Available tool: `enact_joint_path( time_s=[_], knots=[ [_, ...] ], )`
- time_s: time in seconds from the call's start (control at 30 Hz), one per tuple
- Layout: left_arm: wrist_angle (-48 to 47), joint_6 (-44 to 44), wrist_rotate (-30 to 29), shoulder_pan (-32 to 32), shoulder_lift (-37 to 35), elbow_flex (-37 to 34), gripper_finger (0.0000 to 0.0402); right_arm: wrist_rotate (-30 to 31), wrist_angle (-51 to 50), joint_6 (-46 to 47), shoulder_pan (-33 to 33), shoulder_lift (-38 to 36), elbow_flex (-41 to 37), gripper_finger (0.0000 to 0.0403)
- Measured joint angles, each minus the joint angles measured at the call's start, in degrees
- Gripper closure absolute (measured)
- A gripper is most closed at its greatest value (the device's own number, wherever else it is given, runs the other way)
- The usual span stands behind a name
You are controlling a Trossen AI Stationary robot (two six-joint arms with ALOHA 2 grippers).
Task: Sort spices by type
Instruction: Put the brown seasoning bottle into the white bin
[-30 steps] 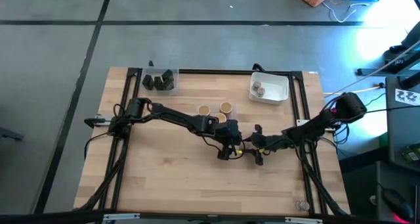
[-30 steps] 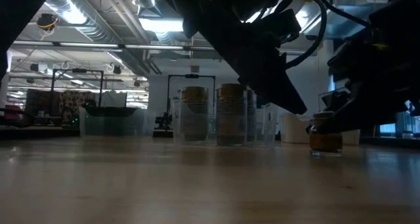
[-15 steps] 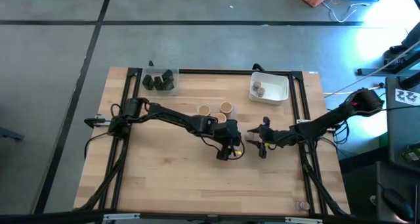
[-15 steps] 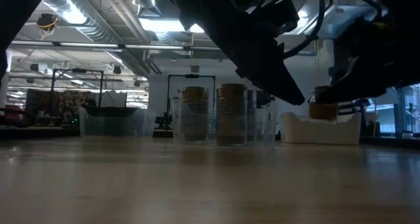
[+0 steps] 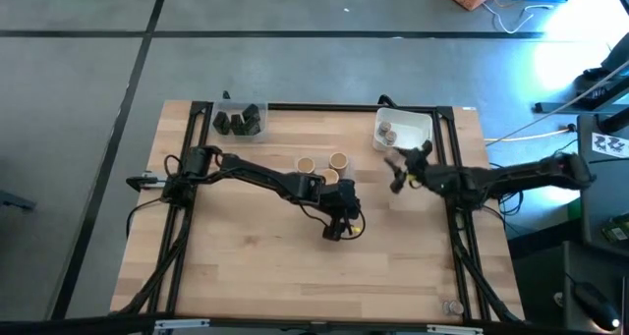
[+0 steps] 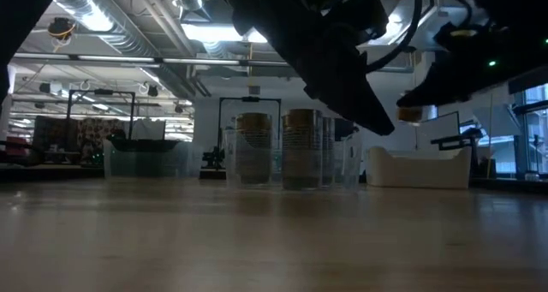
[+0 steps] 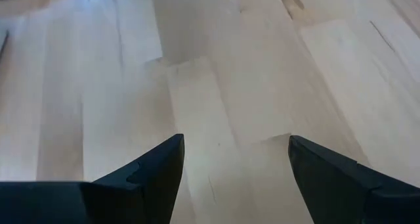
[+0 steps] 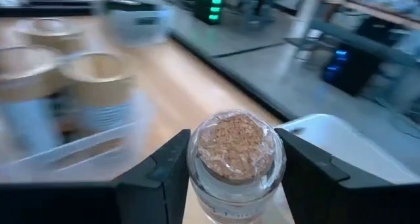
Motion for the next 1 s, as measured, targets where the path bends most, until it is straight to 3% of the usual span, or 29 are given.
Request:
enact_joint_path(
  time_s=[0.17,0.57,1.0],
  knots=[
    [0.0,-0.3,0.1,0.0,0.0,0.0,0.0147,-2.9,-0.3,-3.0,-11.9,-0.6,0.0,0.0213],
    [0.0,-0.3,0.1,0.0,0.0,0.0,0.0147,-17.2,-0.8,0.2,-36.1,3.2,0.0,0.0213],
    [0.1,-0.3,0.1,0.0,0.0,0.0,0.0147,-23.7,1.5,4.4,-45.6,16.5,0.0,0.0212]
  ],
)
